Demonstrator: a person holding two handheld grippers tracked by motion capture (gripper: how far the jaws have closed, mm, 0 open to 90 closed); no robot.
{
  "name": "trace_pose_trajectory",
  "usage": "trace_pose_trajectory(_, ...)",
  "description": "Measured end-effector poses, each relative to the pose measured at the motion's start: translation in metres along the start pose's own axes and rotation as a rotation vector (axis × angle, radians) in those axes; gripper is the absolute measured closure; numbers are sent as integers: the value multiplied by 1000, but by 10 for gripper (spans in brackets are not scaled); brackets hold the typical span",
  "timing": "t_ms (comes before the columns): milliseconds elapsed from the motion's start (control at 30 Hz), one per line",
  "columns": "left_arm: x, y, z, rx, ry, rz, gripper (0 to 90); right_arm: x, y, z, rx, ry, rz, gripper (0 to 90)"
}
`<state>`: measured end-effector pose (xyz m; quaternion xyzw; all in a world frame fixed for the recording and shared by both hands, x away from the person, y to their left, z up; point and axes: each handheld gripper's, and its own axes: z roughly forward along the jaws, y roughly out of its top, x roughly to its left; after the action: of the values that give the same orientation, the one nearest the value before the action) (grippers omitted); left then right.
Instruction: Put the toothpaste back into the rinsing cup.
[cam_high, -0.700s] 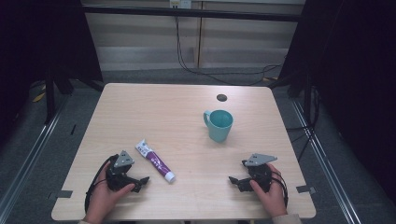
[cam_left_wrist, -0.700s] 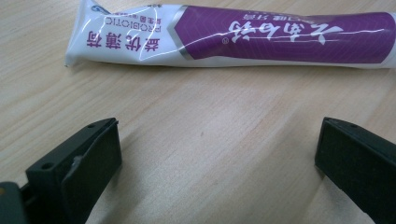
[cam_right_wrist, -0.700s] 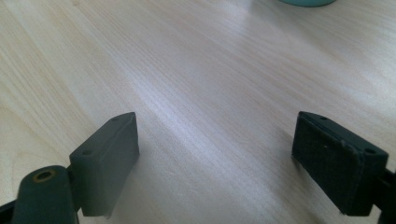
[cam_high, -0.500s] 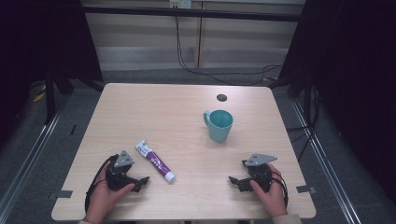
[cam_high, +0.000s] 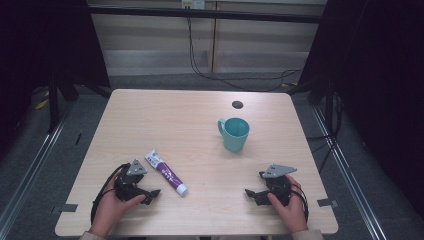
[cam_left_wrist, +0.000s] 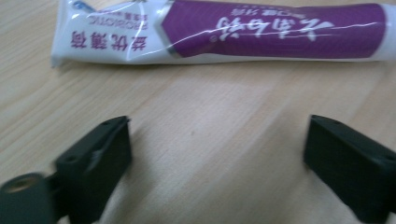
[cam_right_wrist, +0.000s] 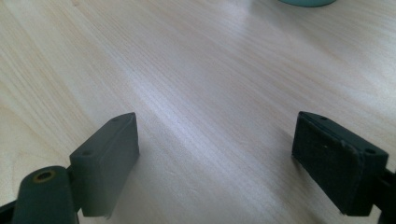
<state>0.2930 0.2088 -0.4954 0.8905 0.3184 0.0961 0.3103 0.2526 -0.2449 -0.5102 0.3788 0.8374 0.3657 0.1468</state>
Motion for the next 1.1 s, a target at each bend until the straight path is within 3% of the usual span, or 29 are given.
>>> trace_pose_trajectory(33, -1, 3, 0, 19, -1, 17, 159, 0, 0, 0, 0, 0, 0, 139)
trace_pose_trajectory(167, -3, 14, 1, 71, -9, 89, 150, 0, 0, 0, 0, -1, 1, 139)
trace_pose_trajectory(400, -5, 31, 2, 102, -40, 143, 154, 0, 0, 0, -1, 1, 1, 138)
trace_pose_trajectory(433, -5, 37, 4, 129, -43, 180, 155, 0, 0, 0, -1, 1, 0, 138)
trace_pose_trajectory(567, -4, 43, 7, 132, -61, 177, 156, 0, 0, 0, -1, 0, 1, 139)
trace_pose_trajectory(933, 3, 55, 11, 171, -90, 223, 157, 0, 0, 0, 0, -2, 0, 138)
trace_pose_trajectory(1100, 7, 62, 11, 170, -85, 240, 157, 0, 0, 0, 1, 0, 2, 139)
